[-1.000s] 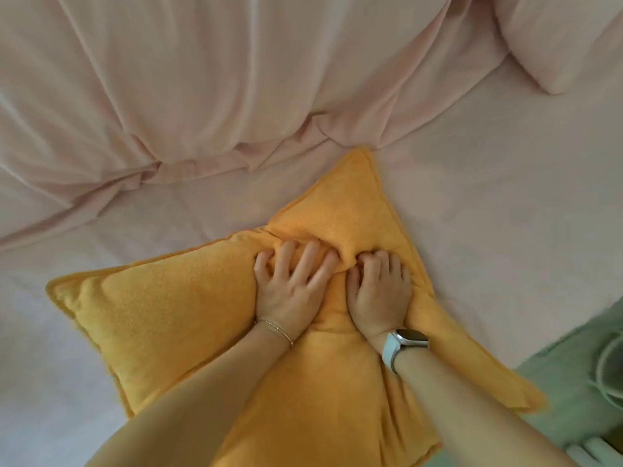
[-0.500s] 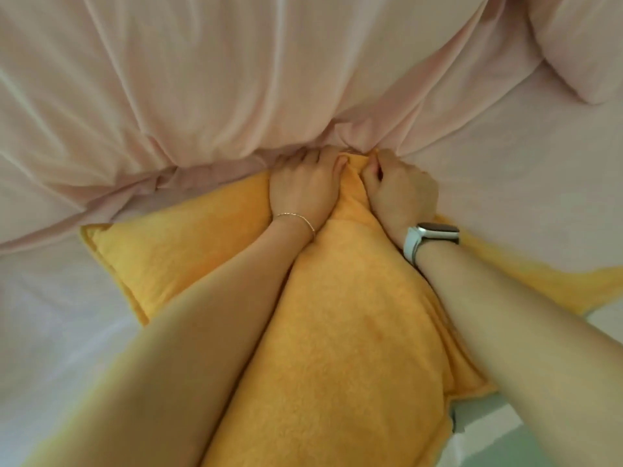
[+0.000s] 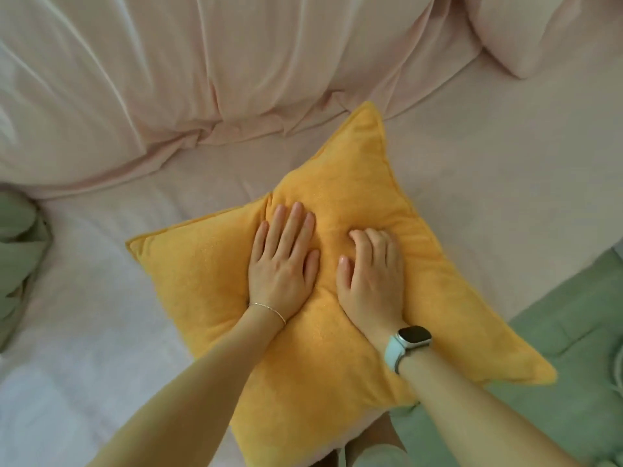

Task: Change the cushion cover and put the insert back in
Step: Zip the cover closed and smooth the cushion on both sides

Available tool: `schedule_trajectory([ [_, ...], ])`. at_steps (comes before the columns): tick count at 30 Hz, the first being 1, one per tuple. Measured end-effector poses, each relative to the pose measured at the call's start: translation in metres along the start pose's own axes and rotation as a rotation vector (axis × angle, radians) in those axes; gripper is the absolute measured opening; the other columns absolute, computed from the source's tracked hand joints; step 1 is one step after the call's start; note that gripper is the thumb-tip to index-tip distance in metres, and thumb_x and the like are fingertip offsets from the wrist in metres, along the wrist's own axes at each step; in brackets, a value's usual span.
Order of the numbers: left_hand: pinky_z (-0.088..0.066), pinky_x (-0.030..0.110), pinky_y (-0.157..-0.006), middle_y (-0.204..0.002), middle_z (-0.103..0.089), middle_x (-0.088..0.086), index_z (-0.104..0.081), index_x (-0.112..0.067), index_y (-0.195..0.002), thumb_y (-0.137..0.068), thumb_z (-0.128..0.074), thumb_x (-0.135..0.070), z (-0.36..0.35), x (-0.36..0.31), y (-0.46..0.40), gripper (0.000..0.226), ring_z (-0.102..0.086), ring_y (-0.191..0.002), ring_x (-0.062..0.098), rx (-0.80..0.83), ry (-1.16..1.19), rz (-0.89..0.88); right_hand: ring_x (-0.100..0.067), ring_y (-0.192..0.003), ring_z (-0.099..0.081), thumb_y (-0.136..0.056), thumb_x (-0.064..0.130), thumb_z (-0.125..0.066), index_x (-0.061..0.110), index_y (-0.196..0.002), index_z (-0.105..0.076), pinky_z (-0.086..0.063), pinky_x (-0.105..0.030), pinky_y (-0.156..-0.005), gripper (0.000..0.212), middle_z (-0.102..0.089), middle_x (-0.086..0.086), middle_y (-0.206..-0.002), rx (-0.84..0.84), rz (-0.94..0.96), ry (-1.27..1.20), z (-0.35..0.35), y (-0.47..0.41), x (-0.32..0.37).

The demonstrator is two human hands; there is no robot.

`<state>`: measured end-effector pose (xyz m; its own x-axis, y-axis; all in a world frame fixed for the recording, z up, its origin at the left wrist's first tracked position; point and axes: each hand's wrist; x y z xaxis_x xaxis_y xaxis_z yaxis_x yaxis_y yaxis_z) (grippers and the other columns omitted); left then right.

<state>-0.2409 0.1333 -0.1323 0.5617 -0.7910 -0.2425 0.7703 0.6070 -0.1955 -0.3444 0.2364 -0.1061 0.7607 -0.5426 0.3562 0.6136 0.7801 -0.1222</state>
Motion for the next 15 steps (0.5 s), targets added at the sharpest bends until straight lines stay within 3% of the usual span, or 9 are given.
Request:
schedule_trajectory([
  [2, -0.033, 0.041, -0.103, -0.133, -0.053, 0.010, -0.050, -0.015, -0.127, -0.094, -0.044, -0.030, 0.015, 0.002, 0.016, 0.036, -0.046, -0.125, 0.029, -0.054, -0.025, 0.048, -0.026, -0.124, -0.039, -0.088, 0.023, -0.043, 0.007, -0.125, -0.051, -0.024, -0.044, -0.110, 0.041, -0.054, -0.012, -0.123, 0.041, 0.055, -0.008, 0.020, 0.021, 0.009],
  [4, -0.040, 0.038, -0.083, -0.101, -0.067, 0.010, -0.054, -0.017, -0.107, -0.092, -0.050, -0.025, 0.031, 0.005, 0.021, 0.018, -0.061, -0.094, 0.032, -0.109, -0.065, 0.068, -0.023, -0.129, -0.038, -0.088, 0.024, -0.042, 0.006, -0.126, -0.054, -0.021, -0.045, -0.111, 0.043, -0.054, -0.009, -0.128, 0.073, 0.062, 0.010, 0.031, 0.031, 0.017],
  [7, -0.036, 0.034, -0.061, -0.071, -0.057, 0.009, -0.045, -0.015, -0.086, -0.091, -0.047, -0.019, 0.057, 0.008, 0.016, 0.008, -0.054, -0.063, 0.029, -0.112, -0.040, 0.151, -0.026, -0.132, -0.037, -0.089, 0.030, -0.040, 0.009, -0.128, -0.054, -0.018, -0.048, -0.111, 0.046, -0.054, -0.005, -0.131, 0.168, 0.109, 0.091, 0.035, 0.013, 0.021],
  [9, -0.035, 0.034, -0.060, -0.073, -0.058, 0.012, -0.050, -0.010, -0.082, -0.092, -0.039, -0.028, 0.074, 0.008, 0.020, 0.024, -0.056, -0.067, 0.031, -0.120, 0.044, 0.404, -0.030, -0.136, -0.031, -0.089, 0.034, -0.043, 0.016, -0.135, -0.047, -0.014, -0.053, -0.110, 0.050, -0.047, -0.002, -0.139, 0.267, 0.262, 0.170, 0.035, -0.016, 0.030],
  [12, -0.042, 0.040, -0.066, -0.091, -0.059, 0.014, -0.057, -0.005, -0.091, -0.090, -0.036, -0.039, 0.095, 0.002, 0.054, 0.040, -0.058, -0.086, 0.034, -0.089, 0.221, 0.876, -0.029, -0.144, 0.000, -0.092, 0.044, -0.043, 0.027, -0.149, -0.012, 0.001, -0.058, -0.110, 0.067, -0.006, -0.003, -0.157, 0.433, 0.425, 0.323, 0.031, -0.060, 0.059],
  [13, -0.044, 0.041, -0.068, -0.096, -0.058, 0.014, -0.057, -0.006, -0.097, -0.090, -0.041, -0.038, 0.098, 0.000, 0.067, 0.037, -0.058, -0.091, 0.035, -0.082, 0.246, 0.955, -0.029, -0.144, 0.005, -0.093, 0.044, -0.043, 0.026, -0.149, -0.005, 0.004, -0.059, -0.109, 0.070, 0.003, -0.005, -0.157, 0.423, 0.417, 0.348, 0.030, -0.068, 0.070],
  [15, -0.044, 0.043, -0.072, -0.103, -0.056, 0.014, -0.054, -0.010, -0.107, -0.087, -0.051, -0.029, 0.099, -0.003, 0.083, 0.028, -0.055, -0.097, 0.036, -0.064, 0.170, 0.936, -0.030, -0.143, -0.007, -0.094, 0.033, -0.047, 0.019, -0.148, -0.020, -0.004, -0.062, -0.109, 0.062, -0.008, -0.012, -0.156, 0.331, 0.422, 0.311, 0.030, -0.074, 0.083],
])
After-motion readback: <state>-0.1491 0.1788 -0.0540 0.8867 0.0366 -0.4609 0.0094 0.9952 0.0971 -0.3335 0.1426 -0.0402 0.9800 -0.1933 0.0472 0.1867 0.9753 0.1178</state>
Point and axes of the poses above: each hand's wrist, its own y-axis away from the middle knuckle, its own z-axis out of the back of the hand, x = y × z
